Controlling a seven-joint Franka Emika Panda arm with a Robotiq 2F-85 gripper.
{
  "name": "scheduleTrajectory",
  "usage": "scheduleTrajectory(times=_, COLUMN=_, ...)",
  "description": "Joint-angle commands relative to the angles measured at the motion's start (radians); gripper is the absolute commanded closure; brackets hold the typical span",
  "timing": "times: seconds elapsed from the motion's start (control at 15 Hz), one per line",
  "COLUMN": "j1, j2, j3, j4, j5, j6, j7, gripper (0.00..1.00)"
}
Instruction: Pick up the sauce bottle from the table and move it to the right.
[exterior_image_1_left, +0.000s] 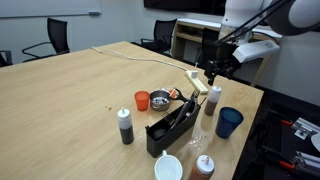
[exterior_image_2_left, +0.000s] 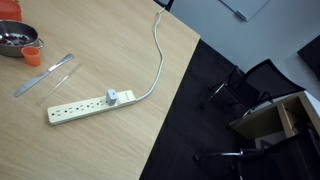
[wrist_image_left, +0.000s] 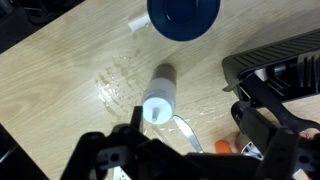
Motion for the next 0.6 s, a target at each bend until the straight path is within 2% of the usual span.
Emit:
scheduleTrajectory(times=0.0, j1=-0.02, j2=-0.037, j3=0.045, j4=0.001, j5=-0.023, j6=-0.052, j7=0.017, gripper=0.0)
scheduleTrajectory(times=0.13, j1=-0.019, j2=-0.087, j3=0.068, j4=-0.003, j5=-0.046, j6=-0.111, j7=0.035, gripper=0.0)
scheduleTrajectory(times=0.53, j1=-0.024, j2=-0.08, j3=0.065, j4=-0.008, j5=-0.052, j6=-0.114, j7=0.035, gripper=0.0)
